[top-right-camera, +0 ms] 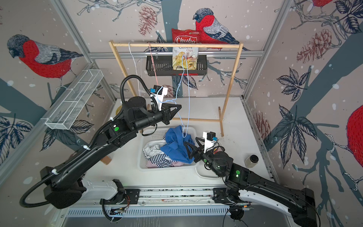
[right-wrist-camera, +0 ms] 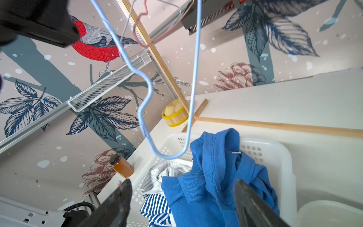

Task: Remove the clothespins securing tank tops to the hanger
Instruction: Place the tank top in the basket.

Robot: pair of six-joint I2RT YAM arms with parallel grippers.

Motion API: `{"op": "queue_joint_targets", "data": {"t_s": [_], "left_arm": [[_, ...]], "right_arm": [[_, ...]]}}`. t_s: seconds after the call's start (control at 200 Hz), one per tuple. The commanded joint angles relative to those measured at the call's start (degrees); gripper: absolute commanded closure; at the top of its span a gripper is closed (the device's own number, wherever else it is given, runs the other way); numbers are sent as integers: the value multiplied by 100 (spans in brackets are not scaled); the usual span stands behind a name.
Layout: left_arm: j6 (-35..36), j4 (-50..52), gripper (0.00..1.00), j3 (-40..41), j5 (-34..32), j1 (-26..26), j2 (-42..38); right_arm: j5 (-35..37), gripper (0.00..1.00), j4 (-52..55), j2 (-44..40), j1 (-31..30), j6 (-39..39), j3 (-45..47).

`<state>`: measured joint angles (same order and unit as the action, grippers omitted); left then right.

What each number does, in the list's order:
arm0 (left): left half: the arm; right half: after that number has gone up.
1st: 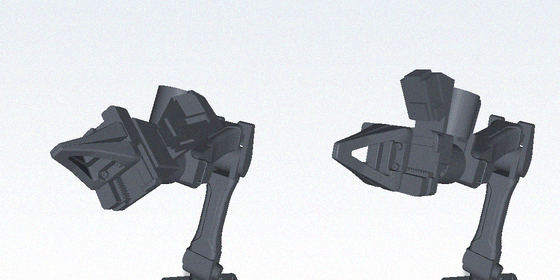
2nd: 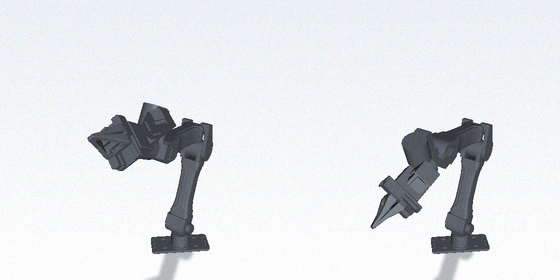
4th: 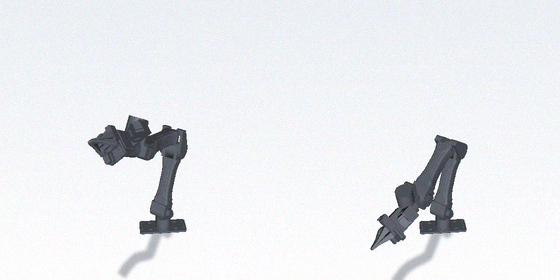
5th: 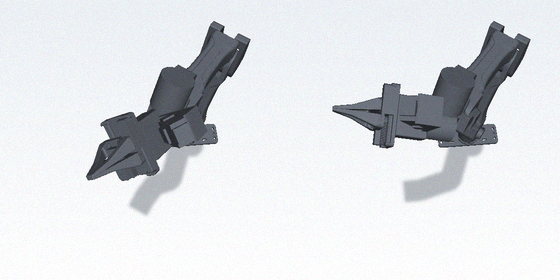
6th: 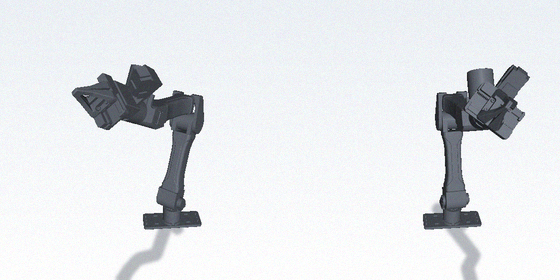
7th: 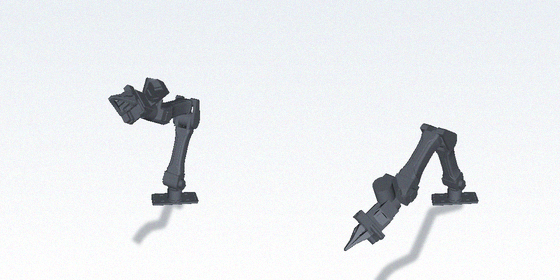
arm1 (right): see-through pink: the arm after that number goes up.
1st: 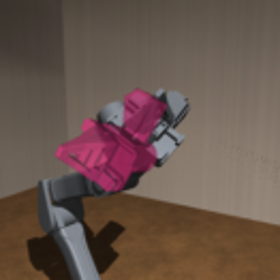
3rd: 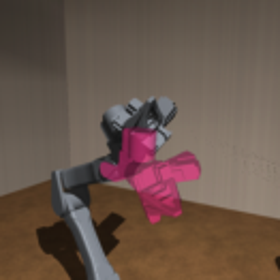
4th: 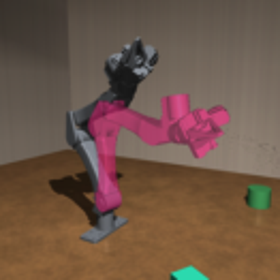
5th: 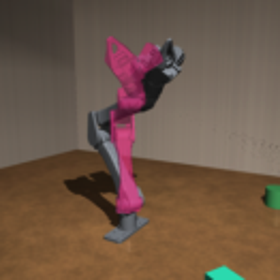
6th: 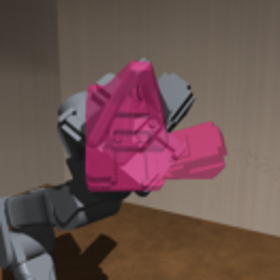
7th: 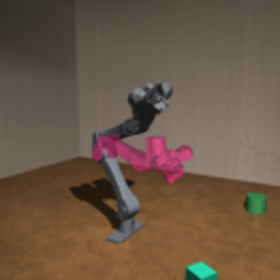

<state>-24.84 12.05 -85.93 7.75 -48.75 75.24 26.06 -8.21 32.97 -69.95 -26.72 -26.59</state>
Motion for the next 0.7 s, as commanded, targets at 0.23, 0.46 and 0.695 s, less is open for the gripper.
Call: {"op": "queue_joint_targets", "data": {"t_s": [0.23, 0.46, 0.695], "left_arm": [[-1153, -941, 100, 226, -649, 10, -79], [-1524, -822, 100, 296, -760, -121, -18], [-1476, -679, 100, 279, -961, -204, -16]], "right_arm": [[4359, 19, -508, 900, -2143, 2080, -517], [5543, 25, -1588, 1582, -2365, 3426, -785], [5544, 27, -1340, 1511, -2339, 3591, -839]]}}
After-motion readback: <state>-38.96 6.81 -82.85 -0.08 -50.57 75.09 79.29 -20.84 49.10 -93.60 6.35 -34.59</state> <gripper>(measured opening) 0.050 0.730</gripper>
